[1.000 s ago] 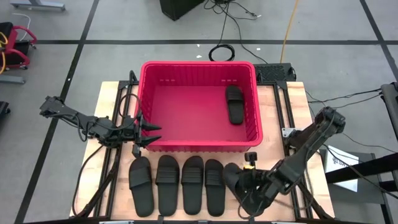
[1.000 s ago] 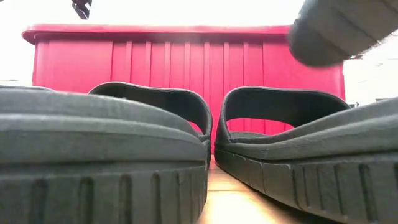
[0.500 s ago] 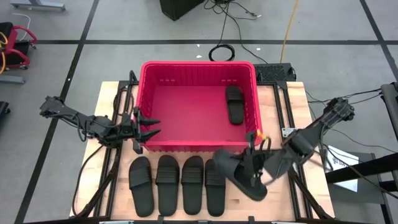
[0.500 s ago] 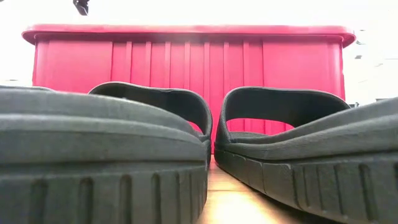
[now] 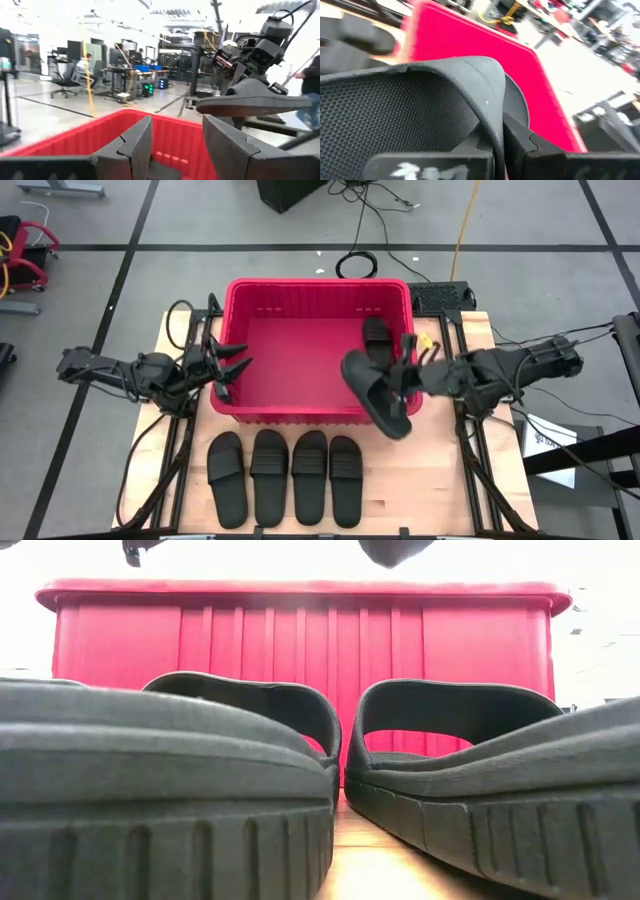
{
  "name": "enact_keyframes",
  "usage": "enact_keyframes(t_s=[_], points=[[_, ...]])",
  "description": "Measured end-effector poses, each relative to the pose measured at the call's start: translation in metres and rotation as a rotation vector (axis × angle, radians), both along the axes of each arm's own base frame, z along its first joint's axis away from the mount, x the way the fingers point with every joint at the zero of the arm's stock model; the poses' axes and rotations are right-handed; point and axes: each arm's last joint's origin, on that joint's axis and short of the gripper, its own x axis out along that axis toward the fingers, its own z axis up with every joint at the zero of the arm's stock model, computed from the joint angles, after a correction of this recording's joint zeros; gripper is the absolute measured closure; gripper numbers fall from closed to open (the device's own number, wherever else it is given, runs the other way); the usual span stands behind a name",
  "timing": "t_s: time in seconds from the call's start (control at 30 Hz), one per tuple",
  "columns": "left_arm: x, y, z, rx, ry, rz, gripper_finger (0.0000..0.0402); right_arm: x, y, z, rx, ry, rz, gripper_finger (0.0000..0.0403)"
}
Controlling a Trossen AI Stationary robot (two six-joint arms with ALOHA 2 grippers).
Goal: Pick and place slides into bin
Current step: Put the black slide into the red bin
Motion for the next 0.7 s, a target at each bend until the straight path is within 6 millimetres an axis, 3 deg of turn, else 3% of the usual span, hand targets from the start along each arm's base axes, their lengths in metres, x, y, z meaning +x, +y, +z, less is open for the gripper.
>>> enact_keyframes(t_s=[0.4, 0.7], points=[[-0.003, 0.026, 0.018, 0.024, 0.037, 0.07, 0.0222, 0.009, -0.08, -0.003, -0.053, 0.038, -0.303, 0.0394], [-0.007, 0.049, 0.019, 0.03, 0.06, 0.211, 0.0222, 0.035, -0.126, -0.041, 0.001, 0.239, -0.368, 0.0394]])
